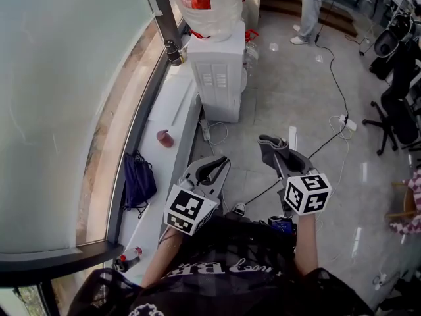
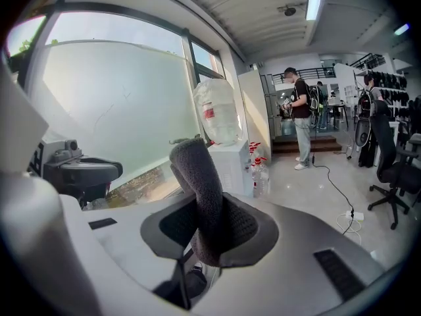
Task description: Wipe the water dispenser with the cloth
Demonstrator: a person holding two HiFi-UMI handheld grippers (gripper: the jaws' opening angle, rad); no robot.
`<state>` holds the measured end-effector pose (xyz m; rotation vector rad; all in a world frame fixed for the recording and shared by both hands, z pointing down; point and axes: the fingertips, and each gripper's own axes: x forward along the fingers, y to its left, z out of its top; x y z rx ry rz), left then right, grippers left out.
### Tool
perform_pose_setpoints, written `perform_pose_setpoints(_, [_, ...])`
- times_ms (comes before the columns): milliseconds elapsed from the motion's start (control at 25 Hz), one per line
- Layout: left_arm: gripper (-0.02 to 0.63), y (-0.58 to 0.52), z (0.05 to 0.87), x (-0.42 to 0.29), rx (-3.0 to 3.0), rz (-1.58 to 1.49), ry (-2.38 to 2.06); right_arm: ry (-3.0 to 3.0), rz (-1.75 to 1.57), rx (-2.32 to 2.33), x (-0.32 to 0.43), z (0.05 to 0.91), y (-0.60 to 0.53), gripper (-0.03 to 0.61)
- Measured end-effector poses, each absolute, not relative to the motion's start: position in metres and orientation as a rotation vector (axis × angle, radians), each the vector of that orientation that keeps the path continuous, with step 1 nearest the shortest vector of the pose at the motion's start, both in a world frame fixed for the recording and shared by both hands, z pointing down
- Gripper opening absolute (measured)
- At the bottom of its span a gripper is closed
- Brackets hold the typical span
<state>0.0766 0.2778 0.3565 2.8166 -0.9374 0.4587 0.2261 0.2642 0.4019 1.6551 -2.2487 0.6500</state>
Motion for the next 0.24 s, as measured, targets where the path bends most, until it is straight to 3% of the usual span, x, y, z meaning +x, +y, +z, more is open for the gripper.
perform_pose_setpoints(240, [0.028,0.270,0.374,0.079,2.812,0.462,-0.921,-2.225,0.650,1.671,0.234,0.418,0.262,0.100])
